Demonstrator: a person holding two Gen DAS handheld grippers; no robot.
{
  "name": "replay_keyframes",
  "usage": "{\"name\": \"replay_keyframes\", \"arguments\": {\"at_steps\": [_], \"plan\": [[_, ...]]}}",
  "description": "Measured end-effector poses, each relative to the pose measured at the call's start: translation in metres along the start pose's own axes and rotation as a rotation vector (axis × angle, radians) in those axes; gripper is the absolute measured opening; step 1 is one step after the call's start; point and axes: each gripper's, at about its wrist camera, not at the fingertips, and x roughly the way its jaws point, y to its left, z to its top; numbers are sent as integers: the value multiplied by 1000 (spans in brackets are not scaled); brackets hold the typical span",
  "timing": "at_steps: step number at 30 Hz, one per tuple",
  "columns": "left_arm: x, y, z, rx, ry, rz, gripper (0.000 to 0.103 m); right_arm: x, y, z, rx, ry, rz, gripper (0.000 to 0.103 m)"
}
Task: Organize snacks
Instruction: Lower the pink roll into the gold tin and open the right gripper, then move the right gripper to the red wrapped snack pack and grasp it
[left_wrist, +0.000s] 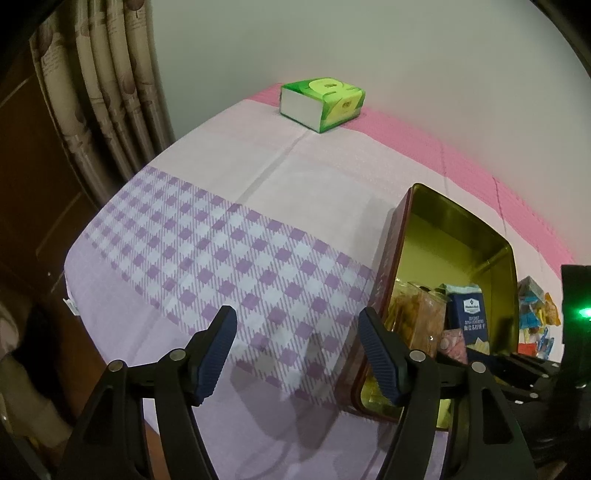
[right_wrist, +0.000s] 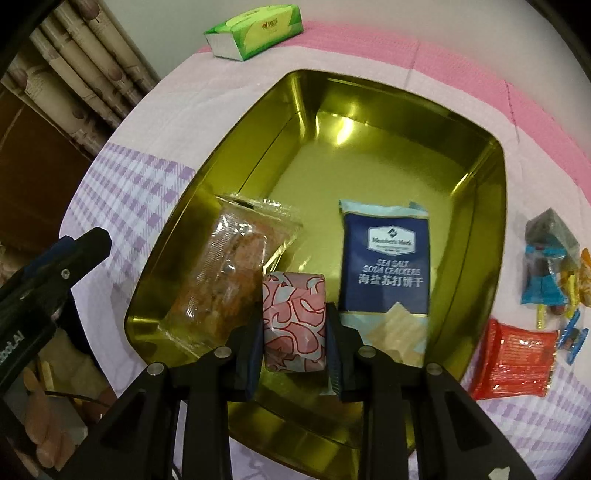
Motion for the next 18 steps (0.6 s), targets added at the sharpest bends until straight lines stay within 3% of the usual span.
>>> {"name": "replay_keyframes", "arguments": {"at_steps": [10,18], "plan": [[2,1,0,0,11,5,69,-9,-5,-2,-7,-10,45,30],[4,3,-2,1,17,10,69,-59,-46,-5,-107,-65,93,53]]}}
